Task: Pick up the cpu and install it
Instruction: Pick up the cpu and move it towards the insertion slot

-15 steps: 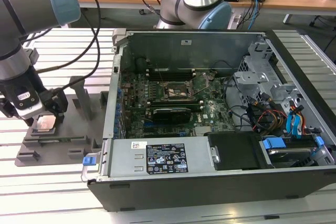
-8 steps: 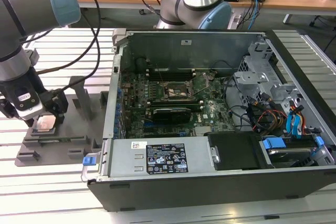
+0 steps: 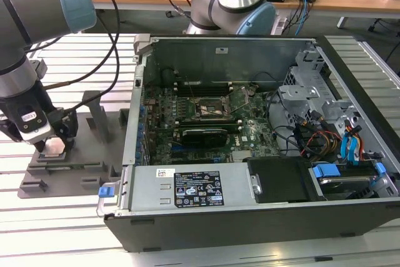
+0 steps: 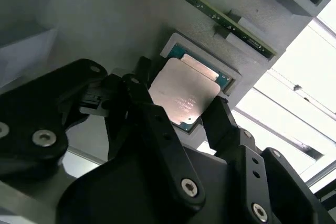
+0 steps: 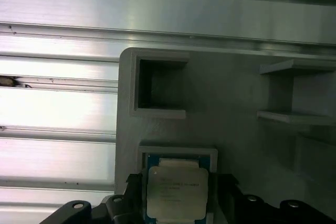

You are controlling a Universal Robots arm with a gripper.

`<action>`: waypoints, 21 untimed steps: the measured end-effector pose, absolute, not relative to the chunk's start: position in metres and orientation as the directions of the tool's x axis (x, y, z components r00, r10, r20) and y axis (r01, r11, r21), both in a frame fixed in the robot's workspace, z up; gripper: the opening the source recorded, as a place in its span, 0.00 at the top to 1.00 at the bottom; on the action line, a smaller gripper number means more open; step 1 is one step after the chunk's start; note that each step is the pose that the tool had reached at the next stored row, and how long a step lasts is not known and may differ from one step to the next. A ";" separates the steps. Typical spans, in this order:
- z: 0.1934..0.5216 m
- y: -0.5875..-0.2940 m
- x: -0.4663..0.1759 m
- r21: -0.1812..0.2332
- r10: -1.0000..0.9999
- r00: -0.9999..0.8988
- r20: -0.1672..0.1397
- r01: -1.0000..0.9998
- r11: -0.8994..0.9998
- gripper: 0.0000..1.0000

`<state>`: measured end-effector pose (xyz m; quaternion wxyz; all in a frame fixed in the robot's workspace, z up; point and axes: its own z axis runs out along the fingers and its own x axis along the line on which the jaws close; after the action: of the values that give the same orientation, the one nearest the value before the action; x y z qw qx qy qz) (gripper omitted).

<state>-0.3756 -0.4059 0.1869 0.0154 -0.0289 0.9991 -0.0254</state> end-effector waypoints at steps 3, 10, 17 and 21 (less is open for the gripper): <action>0.187 -0.406 -0.376 -0.052 -0.058 -0.998 -0.029 -0.057 0.997 0.45; 0.187 -0.406 -0.376 -0.052 -0.058 -0.998 -0.029 -0.057 0.997 0.45; 0.187 -0.406 -0.376 -0.052 -0.058 -0.998 -0.029 -0.057 0.997 0.45; 0.189 -0.406 -0.376 -0.052 -0.058 -0.998 -0.030 -0.057 0.997 0.45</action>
<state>-0.3756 -0.4059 0.1890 0.0155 -0.0287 0.9991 -0.0255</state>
